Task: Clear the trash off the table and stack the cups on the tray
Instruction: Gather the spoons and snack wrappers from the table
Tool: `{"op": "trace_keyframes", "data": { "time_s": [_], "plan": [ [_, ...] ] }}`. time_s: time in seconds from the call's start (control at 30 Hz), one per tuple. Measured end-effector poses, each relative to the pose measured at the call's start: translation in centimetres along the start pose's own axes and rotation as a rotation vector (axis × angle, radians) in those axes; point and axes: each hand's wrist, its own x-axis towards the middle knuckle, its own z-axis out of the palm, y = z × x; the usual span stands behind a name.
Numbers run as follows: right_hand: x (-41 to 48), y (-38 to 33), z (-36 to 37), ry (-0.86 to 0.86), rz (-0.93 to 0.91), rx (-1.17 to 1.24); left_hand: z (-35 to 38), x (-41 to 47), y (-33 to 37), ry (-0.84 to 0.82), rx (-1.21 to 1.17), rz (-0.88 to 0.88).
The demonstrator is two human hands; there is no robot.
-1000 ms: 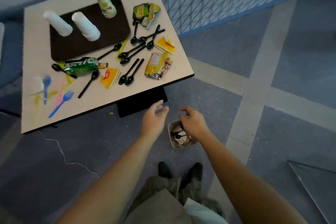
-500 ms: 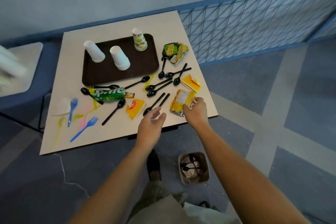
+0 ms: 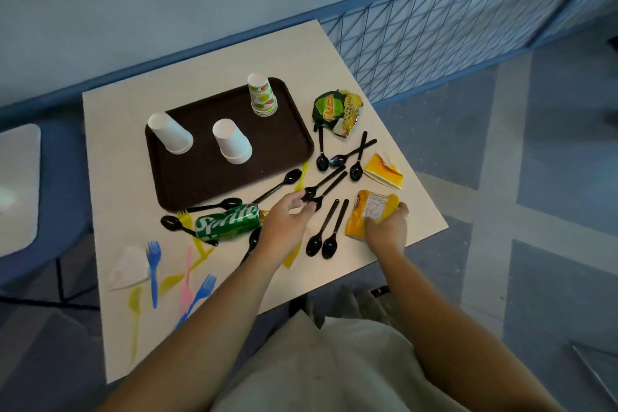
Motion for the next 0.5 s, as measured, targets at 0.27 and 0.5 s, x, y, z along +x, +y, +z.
{"op": "trace_keyframes", "data": {
  "time_s": [0.27,0.5],
  "plan": [
    [-3.7,-4.0,0.8,-0.126,-0.184,0.267,-0.5,2.9,0.8,-0.094,-0.019,-0.124],
    [-2.7,-8.5,2.4,-0.25,-0.337,0.282,-0.5,4.9,3.5,-0.15,-0.161,-0.169]
  ]
}}
